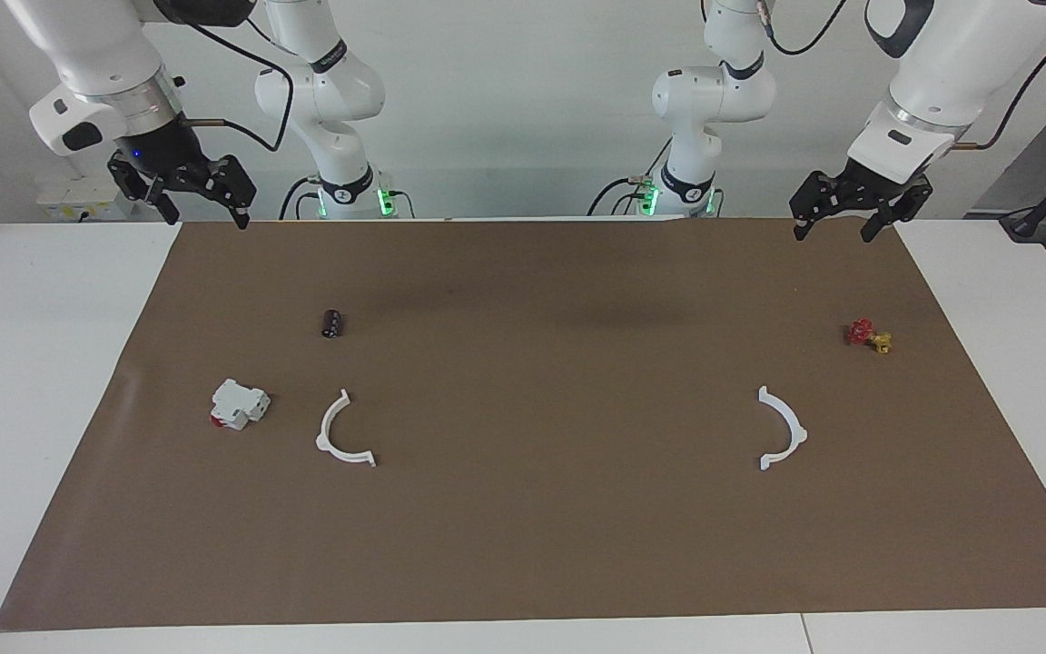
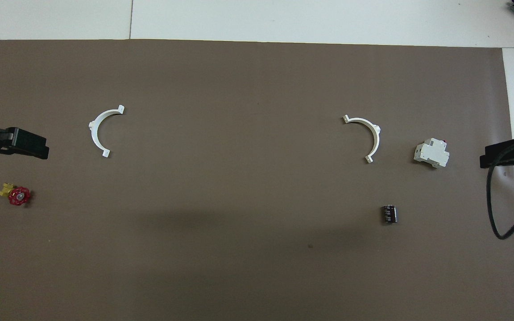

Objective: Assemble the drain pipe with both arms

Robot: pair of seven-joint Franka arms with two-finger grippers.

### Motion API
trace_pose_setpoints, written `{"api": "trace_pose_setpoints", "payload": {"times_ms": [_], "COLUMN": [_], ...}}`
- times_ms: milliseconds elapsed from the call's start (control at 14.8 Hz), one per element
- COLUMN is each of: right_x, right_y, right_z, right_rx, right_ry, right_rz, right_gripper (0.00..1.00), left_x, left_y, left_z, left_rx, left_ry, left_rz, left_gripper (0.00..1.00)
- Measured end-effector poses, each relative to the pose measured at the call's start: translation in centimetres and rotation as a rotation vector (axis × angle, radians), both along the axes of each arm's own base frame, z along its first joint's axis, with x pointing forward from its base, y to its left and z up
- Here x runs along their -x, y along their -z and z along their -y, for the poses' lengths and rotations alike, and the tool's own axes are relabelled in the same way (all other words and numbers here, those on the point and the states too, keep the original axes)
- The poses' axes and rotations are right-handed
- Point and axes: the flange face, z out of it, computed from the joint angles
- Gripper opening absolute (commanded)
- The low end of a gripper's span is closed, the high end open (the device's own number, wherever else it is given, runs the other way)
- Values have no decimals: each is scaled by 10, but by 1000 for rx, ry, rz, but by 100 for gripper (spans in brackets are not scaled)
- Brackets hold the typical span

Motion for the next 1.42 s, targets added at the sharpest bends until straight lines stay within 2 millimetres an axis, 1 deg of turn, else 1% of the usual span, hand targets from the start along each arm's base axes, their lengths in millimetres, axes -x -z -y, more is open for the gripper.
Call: {"api": "trace_pose_setpoints", "payload": {"times_ms": [407,475,610,678,814,949,1085,1220,1288,1424], "right_x": [-2,-5,-23,-37,-70,-98,-121,-135,-138,-135], "right_y": [3,7,24,40,81,124,167,208,228,269], "right_z": [0,0,-3,-5,-11,-16,-21,-33,-40,-55], "right_rx": [0,0,-3,-8,-25,-38,-38,-38,-34,-28], "right_ry": [-2,-2,-8,-10,-29,-101,-203,-302,-347,-430], "right_rz": [3,4,32,48,73,98,117,126,141,158], "right_gripper": [100,100,100,100,100,100,100,100,100,100], "left_x": [0,0,0,0,0,0,0,0,0,0], "left_y": [0,0,0,0,0,0,0,0,0,0], "left_z": [0,0,0,0,0,0,0,0,0,0], "left_rx": [0,0,0,0,0,0,0,0,0,0], "left_ry": [0,0,0,0,0,0,0,0,0,0], "left_rz": [0,0,0,0,0,0,0,0,0,0], "left_gripper": [100,100,100,100,100,100,100,100,100,100]}}
